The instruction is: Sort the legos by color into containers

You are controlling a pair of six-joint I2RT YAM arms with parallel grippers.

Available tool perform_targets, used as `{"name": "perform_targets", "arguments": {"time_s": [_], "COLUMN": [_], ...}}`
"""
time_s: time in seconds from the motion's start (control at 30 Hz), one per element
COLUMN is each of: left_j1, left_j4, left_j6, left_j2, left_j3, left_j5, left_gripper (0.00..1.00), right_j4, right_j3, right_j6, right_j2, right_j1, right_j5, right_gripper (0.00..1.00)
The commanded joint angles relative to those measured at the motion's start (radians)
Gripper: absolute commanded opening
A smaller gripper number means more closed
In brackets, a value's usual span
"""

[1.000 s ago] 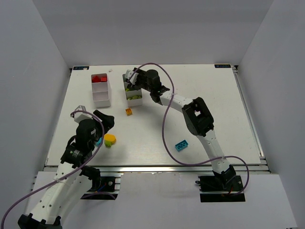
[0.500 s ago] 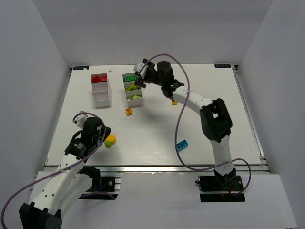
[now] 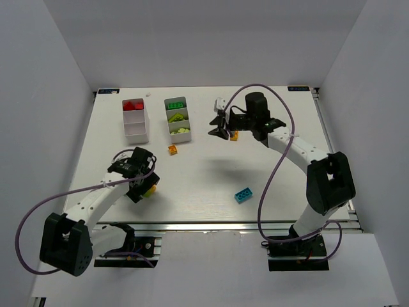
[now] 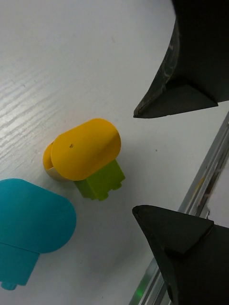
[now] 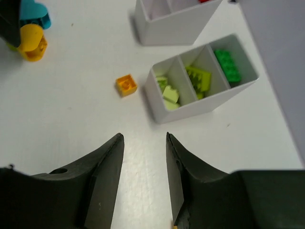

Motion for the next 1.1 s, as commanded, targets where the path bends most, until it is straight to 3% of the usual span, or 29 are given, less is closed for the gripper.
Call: {"name": "perform_targets", "arguments": {"time_s": [0.0,0.3,0.67,0.93,1.07], "left_j1": [-0.002,-0.003,-0.003,-0.003,-0.003], "left_j4": [-0.015,0.039,-0.023,0.011,0.051], "left_j6": [0.138,0.398,0.618,0.710,0.727], "left_j2": [0.048,0.186,0.376,0.444,0.456], "left_j3": [0.031,0.095,0.201,0.229,0.233], "left_j5": [-0.013,0.068,0.011,0.031,0.038], "left_gripper": [0.83,0.87,0.90,0.87,0.79], "right_j4": [0.000,0.044,0.106,0.109,0.110], "right_j3": [-0.022,-0.021,-0.021,-0.019,-0.021], "right_j6": [0.073,0.142,0.206,0.214,0.222], "right_j2": [-0.038,-0.037,-0.032,-0.030,-0.027], "right_j1": [-0.043,-0.098,-0.126,-0.144,-0.147], "right_j5": [-0.042,-0.046,-0.028,-0.025,-0.028], "right_gripper": [0.47,0.48,0.49,0.49,0.49]}}
